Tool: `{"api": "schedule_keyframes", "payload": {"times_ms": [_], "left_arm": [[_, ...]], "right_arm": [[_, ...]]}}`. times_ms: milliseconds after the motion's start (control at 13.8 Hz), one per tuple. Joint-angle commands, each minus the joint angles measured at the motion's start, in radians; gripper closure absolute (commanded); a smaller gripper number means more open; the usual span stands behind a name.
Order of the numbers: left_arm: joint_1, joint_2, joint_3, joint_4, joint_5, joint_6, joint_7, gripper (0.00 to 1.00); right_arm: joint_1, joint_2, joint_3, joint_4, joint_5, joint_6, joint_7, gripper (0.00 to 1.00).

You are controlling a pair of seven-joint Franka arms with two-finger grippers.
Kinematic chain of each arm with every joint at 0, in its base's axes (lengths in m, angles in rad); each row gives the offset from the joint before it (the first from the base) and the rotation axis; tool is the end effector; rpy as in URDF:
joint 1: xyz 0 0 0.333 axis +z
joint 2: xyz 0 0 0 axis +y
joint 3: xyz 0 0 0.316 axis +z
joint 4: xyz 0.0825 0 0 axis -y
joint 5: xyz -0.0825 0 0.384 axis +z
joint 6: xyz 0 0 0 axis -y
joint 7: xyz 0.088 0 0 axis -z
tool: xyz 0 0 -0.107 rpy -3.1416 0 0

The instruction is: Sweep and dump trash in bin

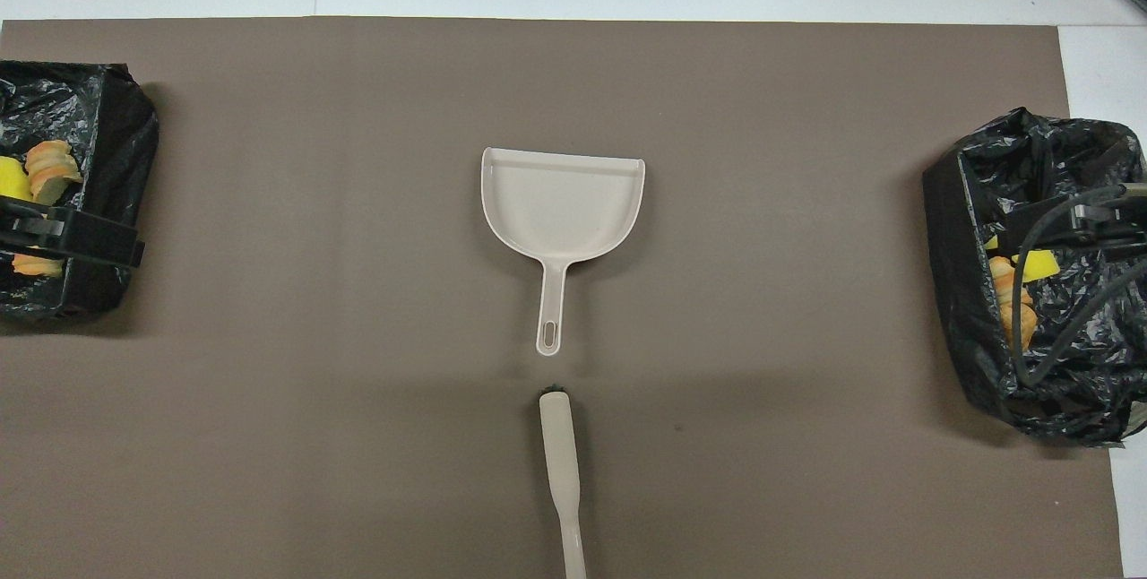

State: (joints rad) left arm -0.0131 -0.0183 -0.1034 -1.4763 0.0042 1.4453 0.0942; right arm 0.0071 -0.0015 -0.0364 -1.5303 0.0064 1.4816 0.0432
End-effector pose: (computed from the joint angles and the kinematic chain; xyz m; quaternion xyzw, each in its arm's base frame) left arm 0.5320 -0.0624 0.6675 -0.9945 0.1049 0.0064 0.0031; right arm 0.5449 -0.0153 0.6366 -0.9991 0.0360 0.0236 0.0031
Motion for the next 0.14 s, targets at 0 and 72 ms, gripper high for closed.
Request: {"api": "schedule_keyframes", "payload": {"times_ms": [0,72], "left_arm": [[0.001,-0.008,0.005,0.024,0.003,-0.022,0.012,0.00],[0.001,-0.011,0.004,0.021,0.003,-0.017,0.010,0.00]], "right_arm": [[-0.004,-0.017,0.003,-0.022,0.017,0.011,0.012,0.00],[-0.004,-0.017,0.003,-0.022,0.017,0.014,0.014,0.00]]}}
